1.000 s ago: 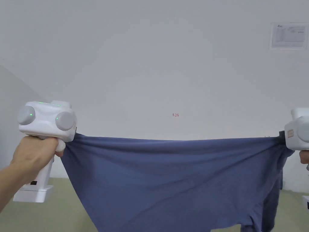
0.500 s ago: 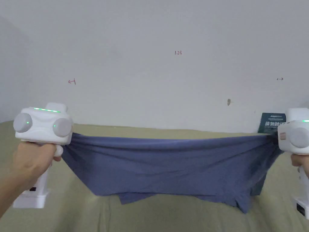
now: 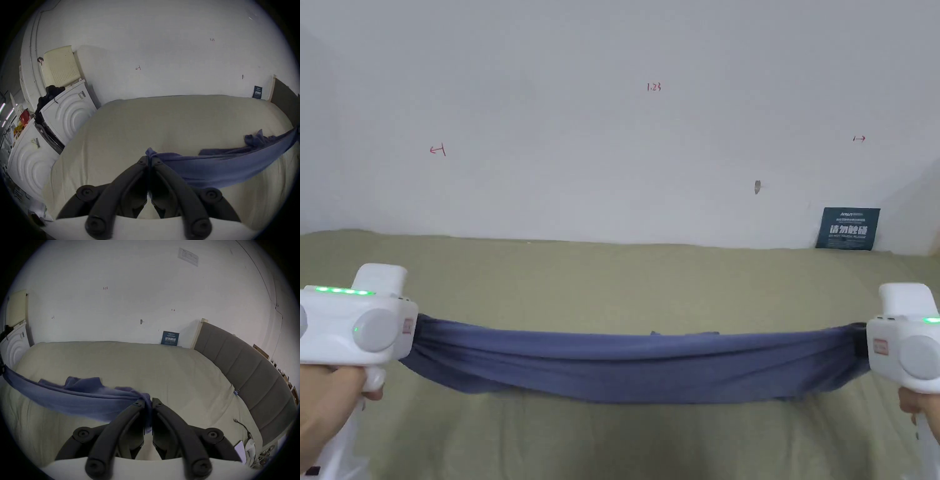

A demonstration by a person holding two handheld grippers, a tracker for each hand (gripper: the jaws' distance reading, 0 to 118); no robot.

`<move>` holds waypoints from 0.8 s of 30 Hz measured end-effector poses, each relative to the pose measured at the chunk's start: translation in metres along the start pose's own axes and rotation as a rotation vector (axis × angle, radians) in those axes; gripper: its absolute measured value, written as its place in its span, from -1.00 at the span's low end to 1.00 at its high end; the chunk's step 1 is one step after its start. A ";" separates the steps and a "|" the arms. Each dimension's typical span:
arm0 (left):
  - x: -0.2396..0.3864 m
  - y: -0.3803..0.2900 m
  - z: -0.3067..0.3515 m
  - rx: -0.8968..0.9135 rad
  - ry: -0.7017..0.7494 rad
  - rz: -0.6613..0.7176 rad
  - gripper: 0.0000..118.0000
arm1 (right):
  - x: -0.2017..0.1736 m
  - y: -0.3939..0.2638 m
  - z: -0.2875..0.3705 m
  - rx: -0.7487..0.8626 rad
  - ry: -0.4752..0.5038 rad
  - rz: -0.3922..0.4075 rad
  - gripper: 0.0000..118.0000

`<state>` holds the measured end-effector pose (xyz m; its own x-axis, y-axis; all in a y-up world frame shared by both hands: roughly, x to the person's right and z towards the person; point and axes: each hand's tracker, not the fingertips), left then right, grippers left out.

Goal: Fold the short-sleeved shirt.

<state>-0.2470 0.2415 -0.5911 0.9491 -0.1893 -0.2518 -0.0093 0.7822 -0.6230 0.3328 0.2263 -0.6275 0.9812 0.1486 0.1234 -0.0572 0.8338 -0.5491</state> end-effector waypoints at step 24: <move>-0.050 -0.273 0.151 -0.246 -0.179 0.009 -0.97 | 0.070 -0.283 0.177 -0.290 0.102 -0.057 -0.88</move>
<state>-0.2445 0.1271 -0.2966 0.9888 -0.0586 -0.1375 -0.0732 0.6123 -0.7872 0.3851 0.0951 -0.3172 0.9956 0.0399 0.0848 0.0386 0.6504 -0.7586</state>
